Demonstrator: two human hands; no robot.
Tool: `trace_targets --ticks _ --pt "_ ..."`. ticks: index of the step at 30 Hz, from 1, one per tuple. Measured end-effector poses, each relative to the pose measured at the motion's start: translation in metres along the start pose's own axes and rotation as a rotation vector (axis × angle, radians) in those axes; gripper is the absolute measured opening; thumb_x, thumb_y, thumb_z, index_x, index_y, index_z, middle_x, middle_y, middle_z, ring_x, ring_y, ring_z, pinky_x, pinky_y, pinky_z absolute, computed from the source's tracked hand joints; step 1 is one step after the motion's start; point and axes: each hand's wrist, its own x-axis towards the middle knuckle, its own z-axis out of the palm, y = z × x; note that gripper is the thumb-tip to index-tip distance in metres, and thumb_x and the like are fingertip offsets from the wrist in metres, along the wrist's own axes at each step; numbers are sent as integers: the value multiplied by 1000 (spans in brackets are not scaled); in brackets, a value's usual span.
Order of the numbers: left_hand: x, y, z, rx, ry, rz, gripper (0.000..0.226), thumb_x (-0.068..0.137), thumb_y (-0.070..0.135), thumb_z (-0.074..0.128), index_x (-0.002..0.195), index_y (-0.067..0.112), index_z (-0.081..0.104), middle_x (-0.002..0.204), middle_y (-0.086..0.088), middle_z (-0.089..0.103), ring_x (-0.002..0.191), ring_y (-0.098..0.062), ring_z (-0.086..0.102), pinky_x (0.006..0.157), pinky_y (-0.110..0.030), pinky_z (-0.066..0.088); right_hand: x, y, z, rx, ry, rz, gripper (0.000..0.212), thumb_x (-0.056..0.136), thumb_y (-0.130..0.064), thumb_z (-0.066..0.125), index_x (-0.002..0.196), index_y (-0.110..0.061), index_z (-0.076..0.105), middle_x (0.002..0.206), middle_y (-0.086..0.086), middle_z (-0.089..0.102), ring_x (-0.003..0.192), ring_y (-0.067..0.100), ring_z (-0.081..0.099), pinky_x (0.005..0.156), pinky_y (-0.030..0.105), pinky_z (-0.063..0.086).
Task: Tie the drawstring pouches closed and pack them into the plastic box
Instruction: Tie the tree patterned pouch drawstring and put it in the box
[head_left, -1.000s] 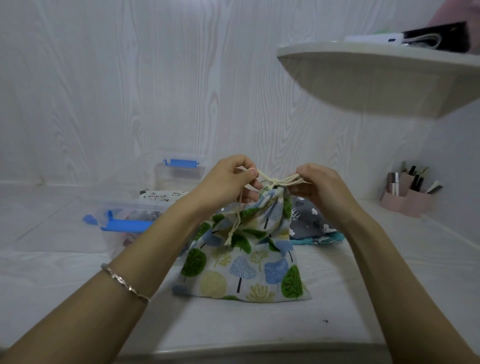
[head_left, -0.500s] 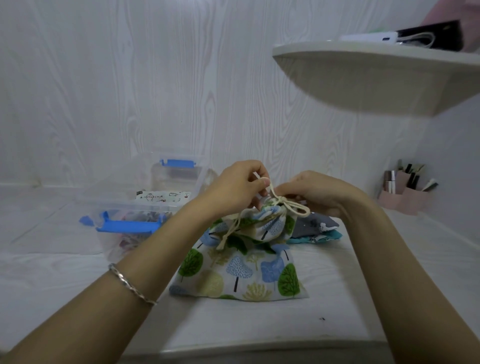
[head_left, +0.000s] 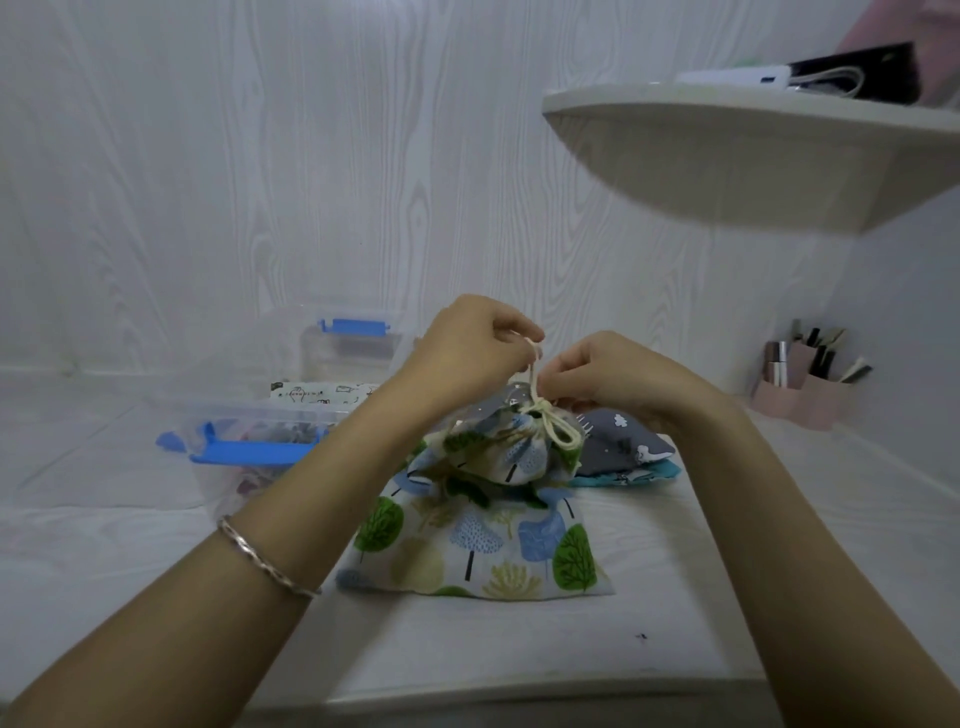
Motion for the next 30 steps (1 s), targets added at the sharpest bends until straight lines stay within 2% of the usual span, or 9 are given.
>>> trace_targets --ticks 2,4,7,10,15,20,23,26,30 --pt "0 -5 -2 -158 -167 23 26 87 17 67 113 17 68 99 0 74 93 -3 68 87 -21 53 -1 0 0 18 13 -35 7 81 -3 69 77 -3 74 59 0 64 54 3 55 57 17 45" --pt "-1 -12 -4 -147 -245 37 34 85 16 70 119 15 66 99 -5 74 91 -3 68 85 -18 52 -3 2 0 52 54 -70 4 80 -2 71 82 0 75 62 4 66 56 4 57 58 15 47" --pt "-4 -17 -5 -144 -154 13 35 80 16 75 113 14 68 81 -10 74 71 -8 69 71 -17 53 -5 6 2 141 106 -125 11 80 -9 76 87 -2 74 76 13 72 67 13 66 69 22 54" --pt "-4 -16 -6 -246 -106 -93 43 75 13 79 114 10 60 77 -11 75 63 -11 69 64 -19 56 -3 9 8 96 188 -217 10 78 -7 77 87 -7 72 77 12 72 67 15 66 72 29 56" --pt "1 -16 -9 -122 -179 -95 62 75 17 80 126 17 45 78 -2 75 65 -8 69 63 -23 52 -3 15 15 -137 256 -348 24 83 -12 72 106 -19 73 77 -1 72 68 8 65 71 24 56" --pt "2 -14 -16 -4 -273 -27 62 76 20 79 128 22 44 79 0 75 69 -9 70 67 -26 55 -5 16 15 -229 194 -321 9 89 -24 69 91 -19 75 76 -5 72 66 2 64 65 26 54" --pt "3 -11 -18 49 -265 15 38 77 17 78 111 15 61 75 -2 74 67 -7 70 63 -21 52 -4 18 12 -56 107 -259 11 90 -21 66 88 -13 74 73 0 70 66 7 62 69 29 51" --pt "3 -11 -16 111 -229 46 13 78 14 77 90 10 73 73 -2 74 65 -7 69 69 -23 56 1 24 10 280 3 -136 14 90 -10 62 95 -2 73 87 13 73 83 17 67 82 29 53" --pt "4 -14 -13 174 -184 103 11 84 23 71 89 14 75 78 -3 73 69 -12 67 69 -23 55 6 27 11 693 -160 -43 21 84 -9 59 97 4 69 91 15 71 87 18 66 82 27 55"
